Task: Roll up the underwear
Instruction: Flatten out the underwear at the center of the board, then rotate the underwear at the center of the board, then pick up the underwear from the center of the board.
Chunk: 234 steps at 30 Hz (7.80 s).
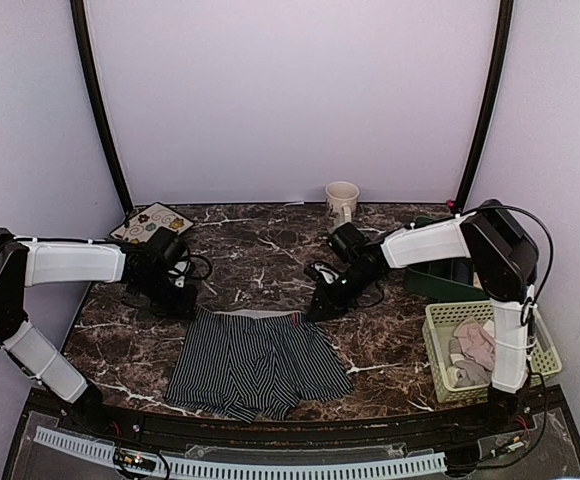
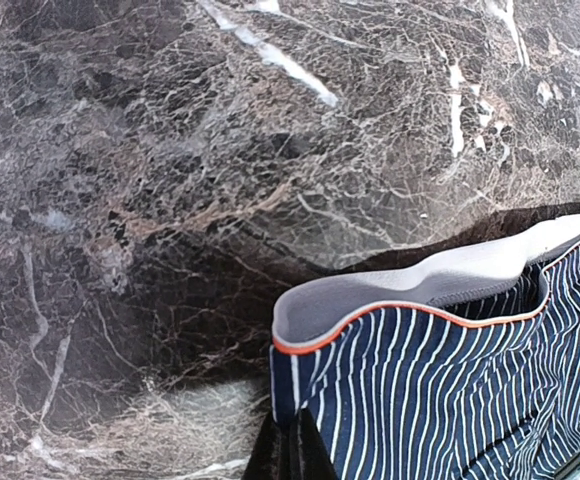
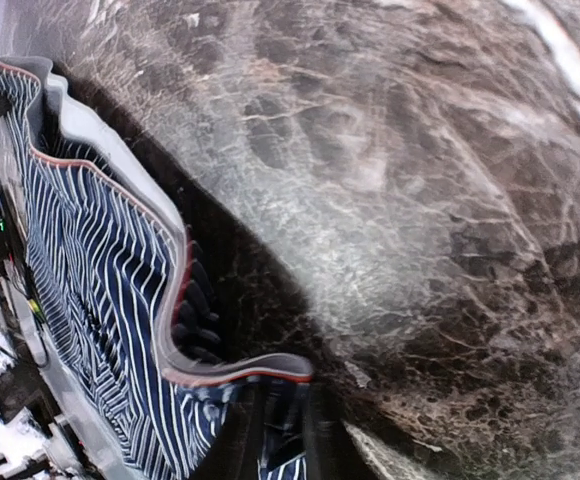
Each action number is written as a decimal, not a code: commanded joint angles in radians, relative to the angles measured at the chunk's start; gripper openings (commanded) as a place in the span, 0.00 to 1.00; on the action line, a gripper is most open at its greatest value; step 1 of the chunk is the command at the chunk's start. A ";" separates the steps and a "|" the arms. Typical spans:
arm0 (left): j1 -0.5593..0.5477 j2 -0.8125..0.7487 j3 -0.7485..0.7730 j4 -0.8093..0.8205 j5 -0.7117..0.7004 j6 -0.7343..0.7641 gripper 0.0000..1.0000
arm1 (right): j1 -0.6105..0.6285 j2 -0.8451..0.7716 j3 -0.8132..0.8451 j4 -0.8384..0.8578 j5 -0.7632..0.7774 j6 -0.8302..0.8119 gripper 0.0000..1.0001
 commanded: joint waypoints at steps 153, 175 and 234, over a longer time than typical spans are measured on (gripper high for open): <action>-0.185 0.086 0.218 0.082 0.367 0.244 0.42 | 0.074 -0.178 -0.050 -0.038 0.223 -0.046 0.20; -0.286 0.165 0.038 -0.013 0.080 0.118 0.30 | 0.171 -0.164 -0.256 -0.061 0.163 -0.068 0.12; 0.210 0.705 0.796 0.039 0.549 0.361 0.54 | -0.171 0.234 0.398 -0.089 0.081 -0.211 0.15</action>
